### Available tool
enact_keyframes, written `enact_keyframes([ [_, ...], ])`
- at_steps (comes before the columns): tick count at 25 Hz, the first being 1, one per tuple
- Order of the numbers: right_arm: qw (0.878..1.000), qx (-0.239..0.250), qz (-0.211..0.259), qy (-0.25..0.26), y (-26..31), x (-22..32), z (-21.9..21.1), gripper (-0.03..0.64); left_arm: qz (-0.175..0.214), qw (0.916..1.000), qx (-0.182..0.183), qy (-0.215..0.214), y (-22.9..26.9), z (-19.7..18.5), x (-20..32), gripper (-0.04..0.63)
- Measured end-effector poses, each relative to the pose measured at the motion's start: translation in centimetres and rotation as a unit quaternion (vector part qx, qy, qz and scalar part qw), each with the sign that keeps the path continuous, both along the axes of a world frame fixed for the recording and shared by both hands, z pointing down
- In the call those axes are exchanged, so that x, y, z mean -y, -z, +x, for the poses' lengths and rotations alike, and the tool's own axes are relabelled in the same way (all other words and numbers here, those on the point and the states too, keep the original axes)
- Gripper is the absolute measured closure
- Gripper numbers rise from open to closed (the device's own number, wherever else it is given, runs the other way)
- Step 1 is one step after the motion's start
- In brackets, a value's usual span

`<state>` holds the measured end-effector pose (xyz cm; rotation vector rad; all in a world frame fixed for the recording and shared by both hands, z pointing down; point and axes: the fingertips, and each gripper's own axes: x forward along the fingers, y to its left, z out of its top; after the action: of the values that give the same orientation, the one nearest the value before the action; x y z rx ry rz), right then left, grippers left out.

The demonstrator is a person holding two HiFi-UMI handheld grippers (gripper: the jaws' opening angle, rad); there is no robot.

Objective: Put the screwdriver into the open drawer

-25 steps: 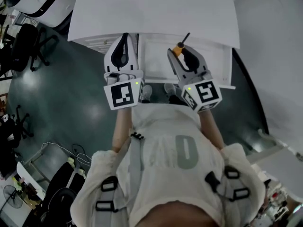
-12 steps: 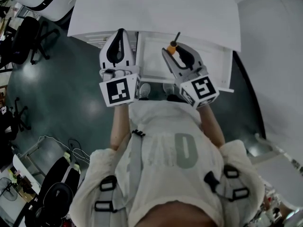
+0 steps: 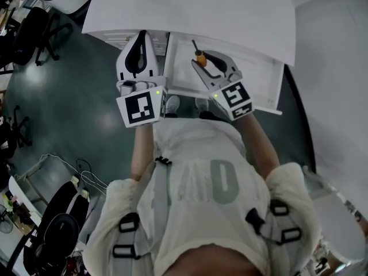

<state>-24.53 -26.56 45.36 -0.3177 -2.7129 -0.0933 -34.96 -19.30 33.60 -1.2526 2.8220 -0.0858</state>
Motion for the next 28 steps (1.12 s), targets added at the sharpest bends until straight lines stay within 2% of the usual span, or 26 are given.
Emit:
enact_keyframes([
  [8, 0.996, -0.084, 0.015, 0.015, -6.9, 0.9, 0.3, 0.500, -0.003, 0.9998, 0.001, 0.020, -0.1, -0.4, -1.2, 0.591],
  [17, 0.983, -0.177, 0.048, 0.028, -13.6, 2.4, 1.2, 0.500, -0.012, 0.9985, 0.005, 0.053, -0.1, -1.5, -2.6, 0.591],
  [23, 0.966, -0.239, 0.082, 0.052, -18.0, 2.4, 2.3, 0.500, -0.008, 0.9976, 0.008, 0.068, 0.1, -1.6, -3.5, 0.591],
  [28, 0.948, -0.299, 0.090, 0.063, -21.9, 2.6, 4.3, 0.503, -0.010, 0.9962, 0.006, 0.086, 0.1, -1.4, -4.5, 0.591],
])
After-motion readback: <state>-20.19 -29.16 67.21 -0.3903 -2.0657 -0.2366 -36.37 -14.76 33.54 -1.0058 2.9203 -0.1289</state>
